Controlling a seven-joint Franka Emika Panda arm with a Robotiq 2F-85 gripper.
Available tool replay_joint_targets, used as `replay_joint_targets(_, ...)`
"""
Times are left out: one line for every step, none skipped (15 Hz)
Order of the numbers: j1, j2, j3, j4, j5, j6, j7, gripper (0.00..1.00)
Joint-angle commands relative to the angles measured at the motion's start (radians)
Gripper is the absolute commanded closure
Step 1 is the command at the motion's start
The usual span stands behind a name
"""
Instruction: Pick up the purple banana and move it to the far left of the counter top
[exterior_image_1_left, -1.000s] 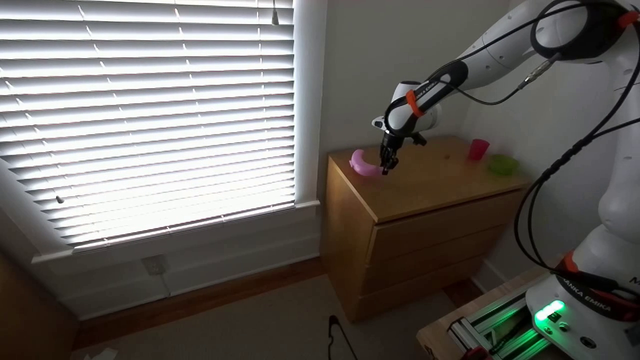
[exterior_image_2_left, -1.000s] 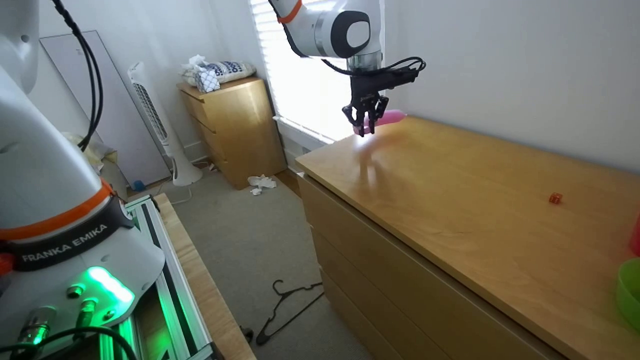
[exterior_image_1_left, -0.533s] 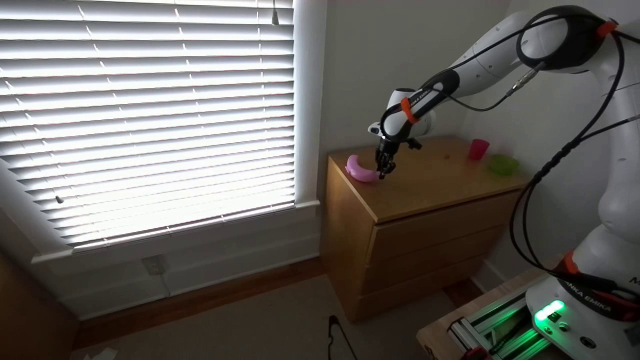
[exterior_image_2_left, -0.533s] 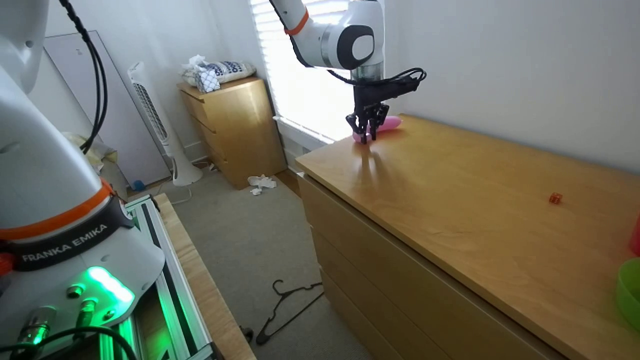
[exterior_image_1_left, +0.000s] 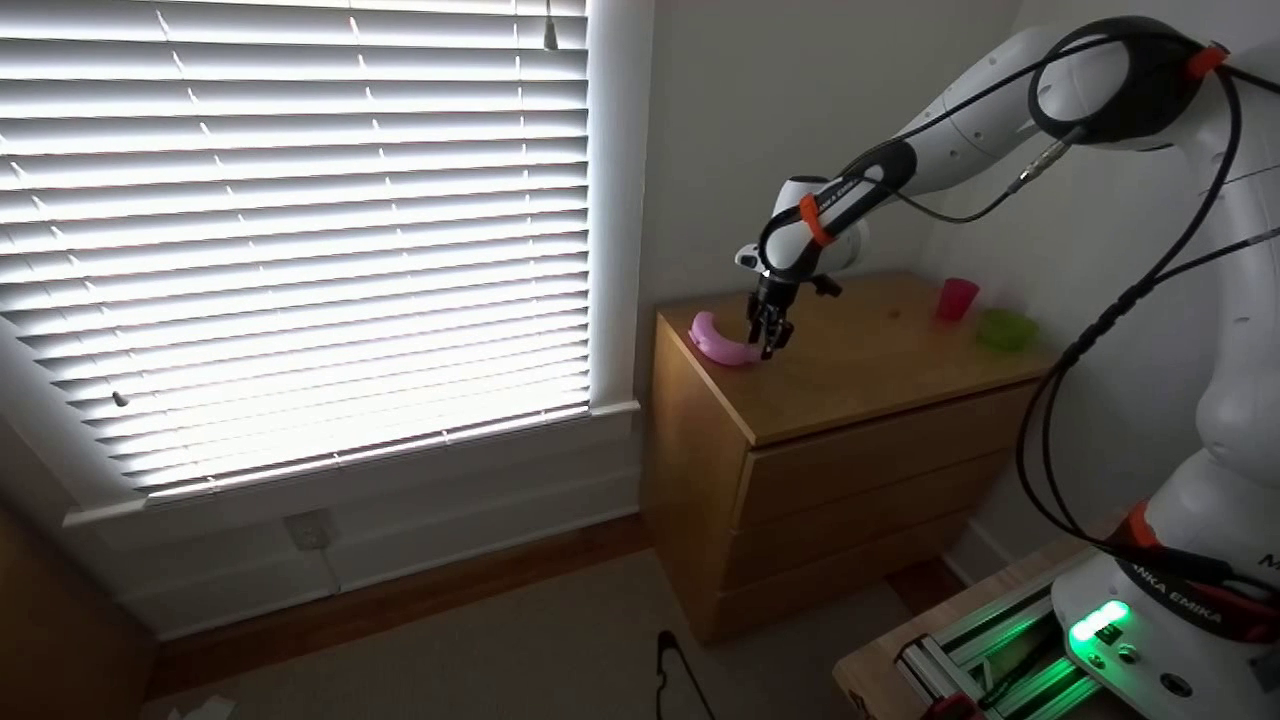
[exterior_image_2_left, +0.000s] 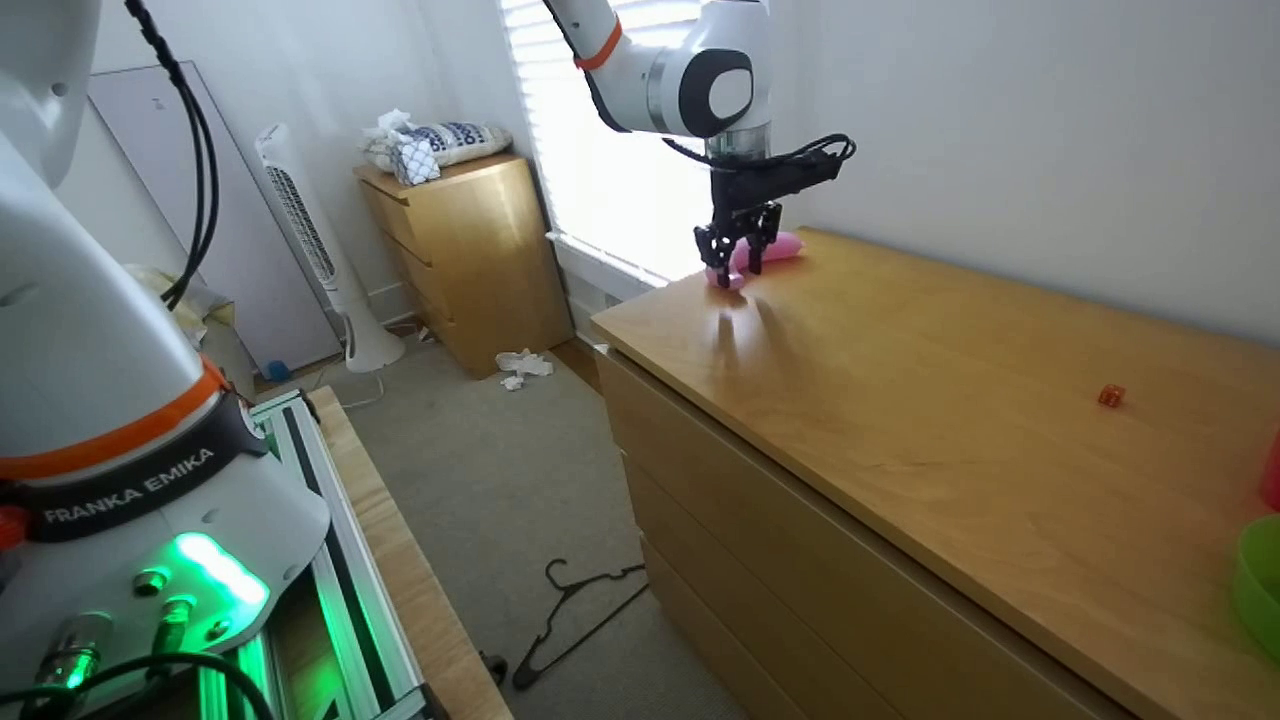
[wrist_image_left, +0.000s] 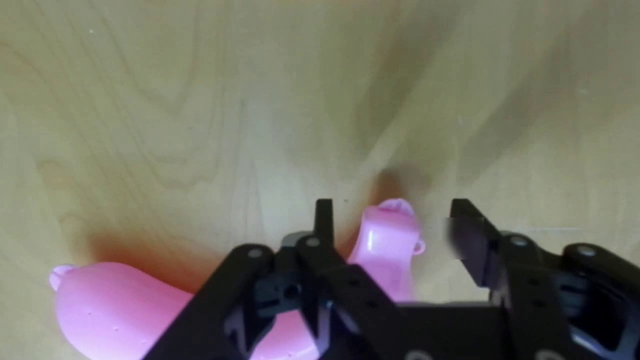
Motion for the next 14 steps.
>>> replay_joint_targets(0.004,-0.101,-0.041,-0.066,-0.011,-0.130,0.048,0.05)
replay_joint_targets(-0.003,-0.134,-0.046,-0.089,0.002,-0.164,0.067,0.01)
replay_joint_targets(-0.012,-0.176,-0.051,-0.120,0.019,-0.197,0.092,0.00)
replay_joint_targets(-0.020,-0.214,-0.055,-0.145,0.036,-0.219,0.114,0.00)
replay_joint_targets(-0.021,-0.256,-0.069,-0.176,0.042,-0.242,0.154,0.00)
replay_joint_targets(-0.030,-0.304,-0.080,-0.214,0.057,-0.249,0.191,0.00)
replay_joint_targets(-0.043,-0.350,-0.084,-0.253,0.080,-0.245,0.212,0.00)
replay_joint_targets(-0.053,-0.398,-0.094,-0.294,0.099,-0.246,0.235,0.00)
replay_joint_targets(-0.057,-0.444,-0.107,-0.334,0.113,-0.242,0.264,0.00)
replay_joint_targets(-0.061,-0.489,-0.122,-0.373,0.124,-0.238,0.291,0.00)
replay_joint_targets(-0.066,-0.530,-0.135,-0.409,0.144,-0.236,0.316,0.00)
replay_joint_targets(-0.068,-0.571,-0.148,-0.442,0.159,-0.238,0.345,0.00)
replay_joint_targets(-0.067,-0.606,-0.165,-0.473,0.163,-0.231,0.379,0.00)
replay_joint_targets(-0.066,-0.638,-0.176,-0.498,0.166,-0.219,0.386,0.00)
